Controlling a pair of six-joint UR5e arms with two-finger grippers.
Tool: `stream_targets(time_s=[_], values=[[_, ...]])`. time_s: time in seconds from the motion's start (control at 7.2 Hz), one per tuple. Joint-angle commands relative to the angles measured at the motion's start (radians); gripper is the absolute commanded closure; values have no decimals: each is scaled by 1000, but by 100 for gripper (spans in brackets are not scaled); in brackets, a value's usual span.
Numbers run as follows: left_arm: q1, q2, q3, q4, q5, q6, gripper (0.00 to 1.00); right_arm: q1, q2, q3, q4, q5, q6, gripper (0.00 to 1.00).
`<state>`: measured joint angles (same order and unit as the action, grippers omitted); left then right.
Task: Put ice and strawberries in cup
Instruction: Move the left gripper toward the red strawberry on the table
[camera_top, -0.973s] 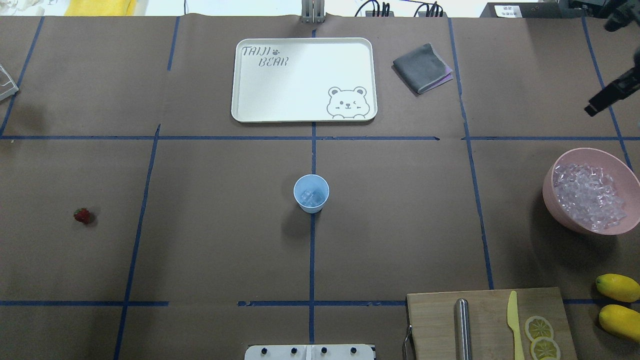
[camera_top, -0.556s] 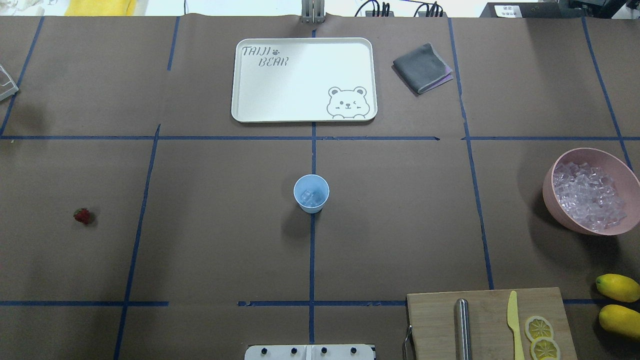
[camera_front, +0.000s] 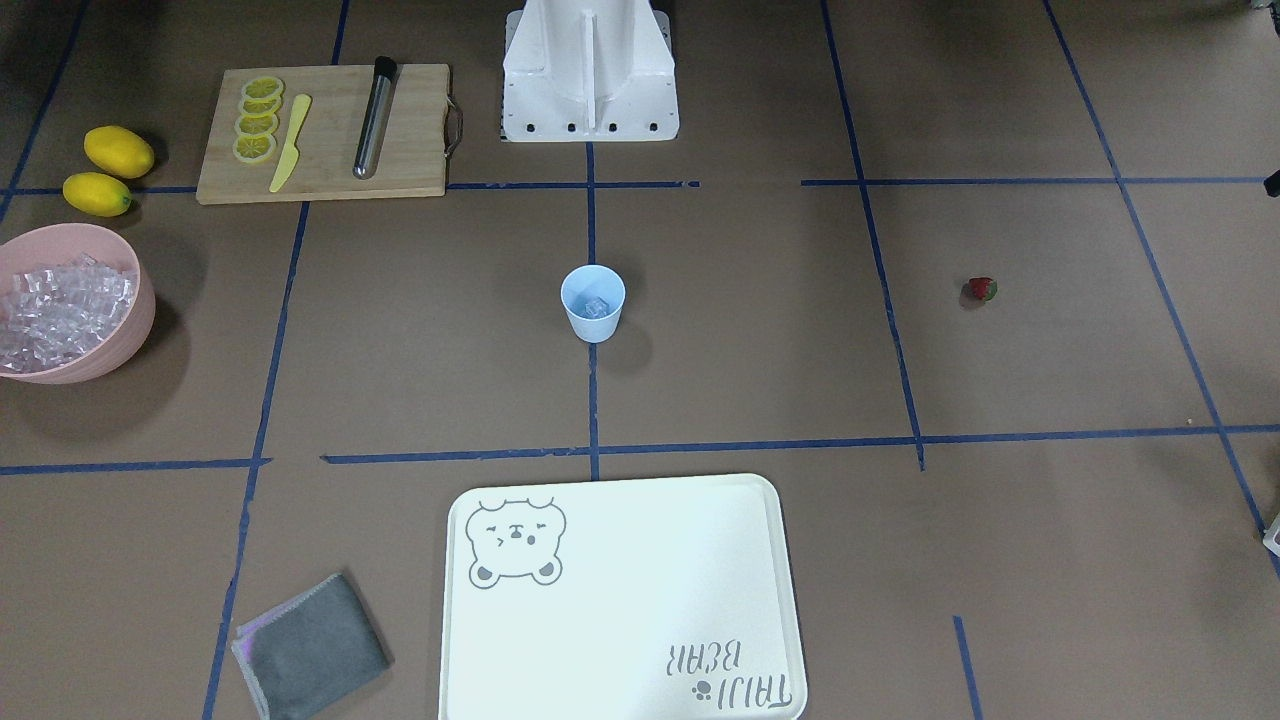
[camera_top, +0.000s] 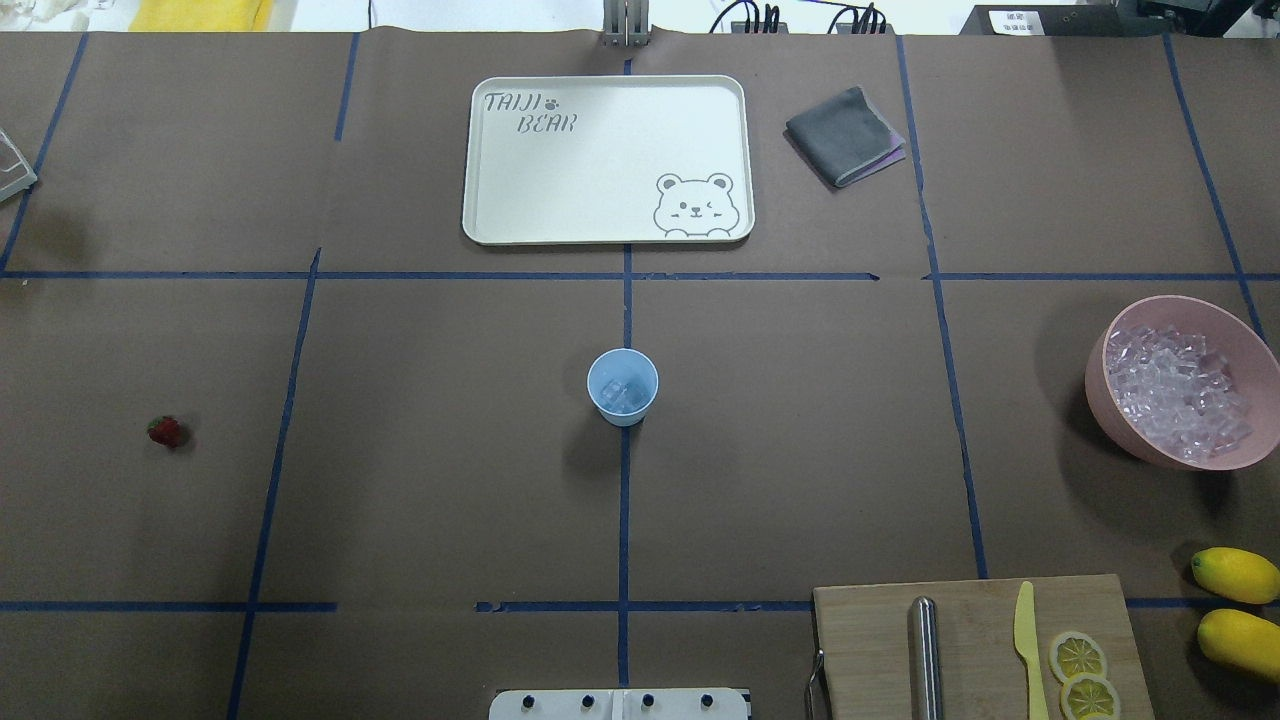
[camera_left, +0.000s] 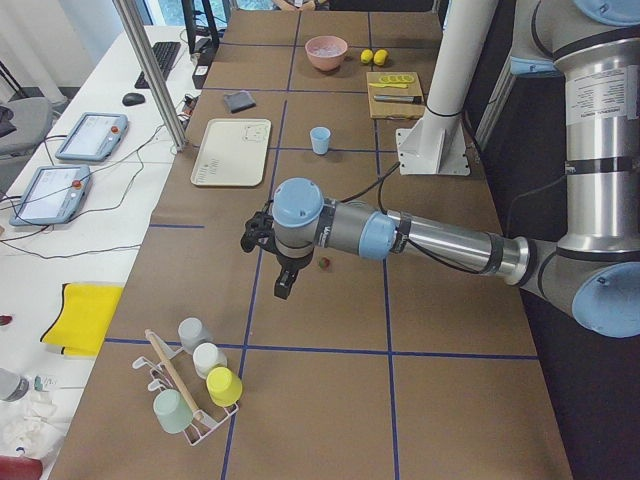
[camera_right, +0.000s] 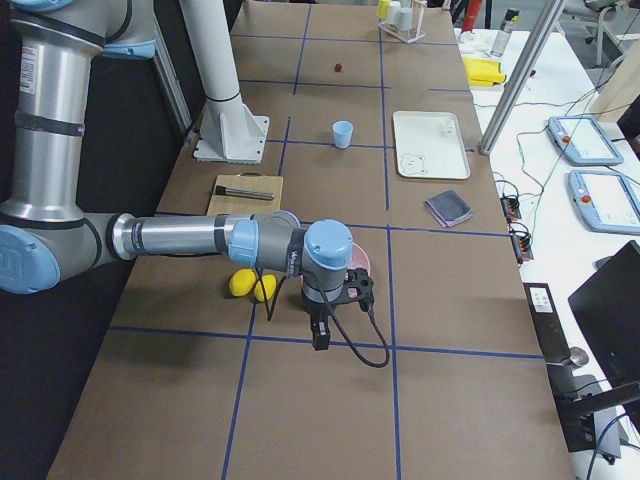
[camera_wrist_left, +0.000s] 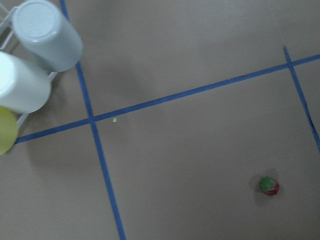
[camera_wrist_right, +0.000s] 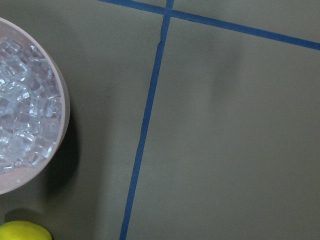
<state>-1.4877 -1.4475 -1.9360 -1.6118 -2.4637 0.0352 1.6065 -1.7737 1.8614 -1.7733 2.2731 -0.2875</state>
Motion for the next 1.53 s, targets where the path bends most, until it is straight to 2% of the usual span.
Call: stream_targets(time_s=[0.0,0.28,0.42,0.83,0.97,1.25,1.39], values=[[175,-4,-119,-2,104,-320,0,4,-3,13,0,0,7,0],[268,-2,-185,-5,135,-530,0,4,-3,16,0,2,10,0],[312,-1,-195,-10,191,-549,0,4,-3,16,0,2,10,0],[438,4,-179,-49,278,-644,0,4,-3,18,0,2,10,0],[473,6,-126,-127,279,-662,0,4,-4,18,0,2,10,0],[526,-1,39,-393,282,-780,0,4,-4,16,0,2,10,0],[555,-5,95,-466,302,-805,0,4,-3,15,0,2,10,0]])
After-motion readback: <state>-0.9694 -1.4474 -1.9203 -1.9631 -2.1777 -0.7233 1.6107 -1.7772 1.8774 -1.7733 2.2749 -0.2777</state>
